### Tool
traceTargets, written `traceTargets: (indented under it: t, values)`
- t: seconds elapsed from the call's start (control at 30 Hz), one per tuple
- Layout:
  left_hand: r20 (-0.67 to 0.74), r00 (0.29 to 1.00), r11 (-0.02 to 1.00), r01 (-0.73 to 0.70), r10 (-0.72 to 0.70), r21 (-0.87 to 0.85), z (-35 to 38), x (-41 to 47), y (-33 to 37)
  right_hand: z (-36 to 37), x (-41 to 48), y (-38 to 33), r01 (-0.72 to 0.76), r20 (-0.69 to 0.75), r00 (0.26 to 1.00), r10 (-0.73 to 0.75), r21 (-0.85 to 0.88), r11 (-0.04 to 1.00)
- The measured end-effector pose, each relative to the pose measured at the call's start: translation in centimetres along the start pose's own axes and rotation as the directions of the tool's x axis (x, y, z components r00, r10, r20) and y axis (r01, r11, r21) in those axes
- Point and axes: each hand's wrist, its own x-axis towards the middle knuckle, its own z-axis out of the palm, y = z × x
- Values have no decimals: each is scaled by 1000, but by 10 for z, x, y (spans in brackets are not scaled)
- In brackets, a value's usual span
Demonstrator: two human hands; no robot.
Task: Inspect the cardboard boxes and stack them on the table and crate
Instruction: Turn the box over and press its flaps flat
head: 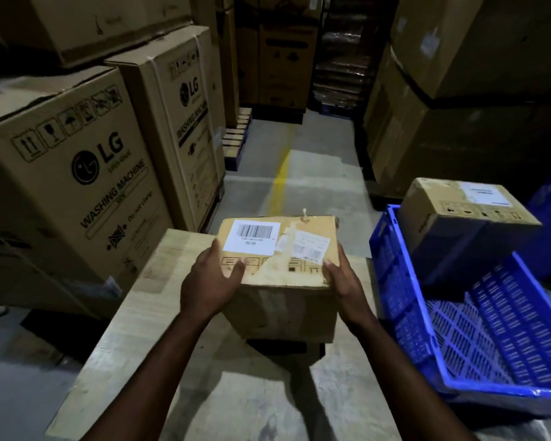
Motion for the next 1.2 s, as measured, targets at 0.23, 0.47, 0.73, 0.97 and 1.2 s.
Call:
traceTargets:
  t: [0.23, 0.47, 0.73, 0.97, 1.2]
  values:
    - [69, 997, 982, -59, 47, 182, 15, -18, 15, -5, -17, 32, -110, -61, 991, 116, 93, 990]
    - [100, 959, 902, -285, 267, 324, 9, -12, 21, -10, -6, 23, 112, -23, 986, -165, -639, 761]
    - [314, 819, 748, -569, 480, 342, 26, -7, 32, 6, 3, 5, 331, 311, 944, -113, -882, 335]
    - [368, 790, 743, -599, 490, 298, 17, 6, 36, 19, 18, -7, 325, 326, 943, -65, -864, 384]
    - [359, 800, 743, -590, 481, 318, 22, 26, 28, 30, 34, -1, 349, 349, 935, -66, -869, 351]
